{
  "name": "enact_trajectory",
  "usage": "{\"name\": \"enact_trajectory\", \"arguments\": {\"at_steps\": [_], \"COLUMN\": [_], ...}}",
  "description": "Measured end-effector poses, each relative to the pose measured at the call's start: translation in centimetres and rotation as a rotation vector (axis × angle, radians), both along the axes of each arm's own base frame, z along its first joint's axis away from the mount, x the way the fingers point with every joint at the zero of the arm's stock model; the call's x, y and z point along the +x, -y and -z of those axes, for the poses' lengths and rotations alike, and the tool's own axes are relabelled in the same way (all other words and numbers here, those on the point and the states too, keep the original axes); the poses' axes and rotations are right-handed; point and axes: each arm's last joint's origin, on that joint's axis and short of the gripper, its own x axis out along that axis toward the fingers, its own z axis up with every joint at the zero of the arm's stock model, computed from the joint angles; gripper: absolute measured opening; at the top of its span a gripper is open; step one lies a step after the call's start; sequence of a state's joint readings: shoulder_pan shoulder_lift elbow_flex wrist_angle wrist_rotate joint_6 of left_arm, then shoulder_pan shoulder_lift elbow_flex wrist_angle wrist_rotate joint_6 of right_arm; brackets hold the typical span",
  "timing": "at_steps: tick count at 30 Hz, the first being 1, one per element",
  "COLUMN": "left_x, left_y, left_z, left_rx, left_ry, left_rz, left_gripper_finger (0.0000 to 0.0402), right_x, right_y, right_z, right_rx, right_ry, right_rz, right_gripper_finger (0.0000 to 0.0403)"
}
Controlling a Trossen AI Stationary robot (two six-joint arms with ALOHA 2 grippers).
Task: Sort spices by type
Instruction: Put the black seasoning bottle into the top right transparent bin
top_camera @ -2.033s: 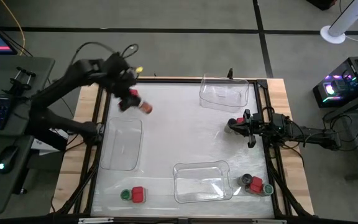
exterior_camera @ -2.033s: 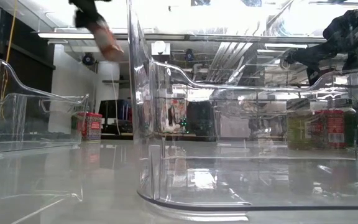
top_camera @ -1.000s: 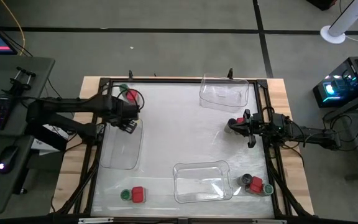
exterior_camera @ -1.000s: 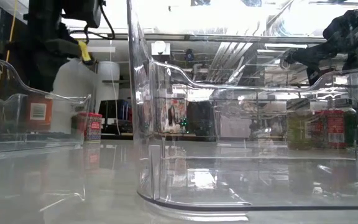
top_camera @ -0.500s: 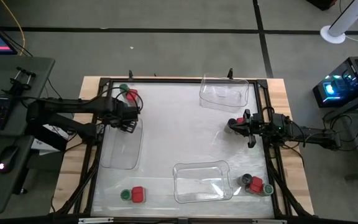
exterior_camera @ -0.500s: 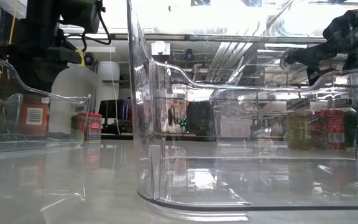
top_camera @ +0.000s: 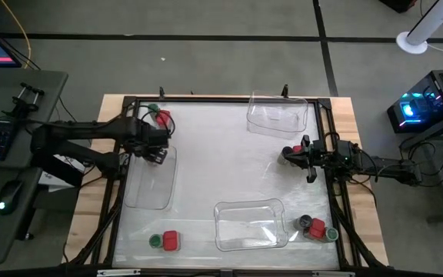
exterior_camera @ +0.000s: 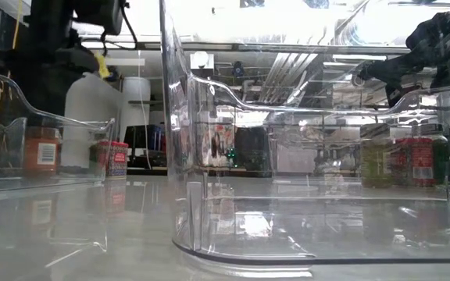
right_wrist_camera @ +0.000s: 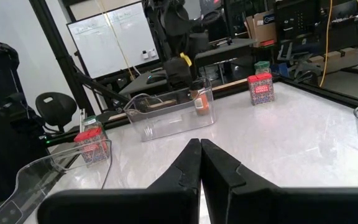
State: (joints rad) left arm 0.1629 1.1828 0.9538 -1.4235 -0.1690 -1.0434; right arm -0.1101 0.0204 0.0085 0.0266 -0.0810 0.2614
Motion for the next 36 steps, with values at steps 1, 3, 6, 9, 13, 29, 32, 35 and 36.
{"name": "enact_trajectory", "arguments": {"at_steps": [1,3,6,9,13,29,32,35,36], "left_x": [0.0,-0.1,0.2,1.5,4.9,8.2,6.5,4.8,4.3], "left_y": [-0.1,-0.3,-0.5,-0.7,-0.5,-4.0,-4.1,-4.0,-3.9], "left_z": [-0.4,-1.5,-3.2,-5.1,-7.4,-12.8,-13.9,-15.0,-15.3], "left_rx": [0.007,0.018,0.039,0.083,0.153,0.218,0.25,0.312,0.335], "left_ry": [0.016,0.059,0.159,0.355,0.766,1.492,1.533,1.551,1.557], "left_rz": [-0.002,-0.007,-0.01,0.083,0.34,0.711,0.72,0.736,0.741], "left_gripper_finger": [0.0254,0.0255,0.0255,0.0255,0.0255,0.0255,0.0255,0.0255,0.0255], "right_x": [0.0,0.0,0.0,0.0,0.0,-0.2,-0.9,-1.6,-1.7], "right_y": [0.0,0.0,0.0,0.0,0.0,0.8,1.5,1.8,1.7], "right_z": [0.0,0.0,0.0,0.0,0.0,-0.8,-2.6,-3.8,-4.1], "right_rx": [0.0,0.0,0.0,0.0,0.0,0.154,0.487,0.694,0.704], "right_ry": [0.0,0.0,0.0,0.0,0.0,0.106,0.418,0.651,0.681], "right_rz": [0.0,0.0,0.0,0.0,0.0,0.28,0.473,0.522,0.499], "right_gripper_finger": [0.0001,0.0001,0.0001,0.0001,0.0001,0.0001,0.0001,0.0001,0.0001]}}
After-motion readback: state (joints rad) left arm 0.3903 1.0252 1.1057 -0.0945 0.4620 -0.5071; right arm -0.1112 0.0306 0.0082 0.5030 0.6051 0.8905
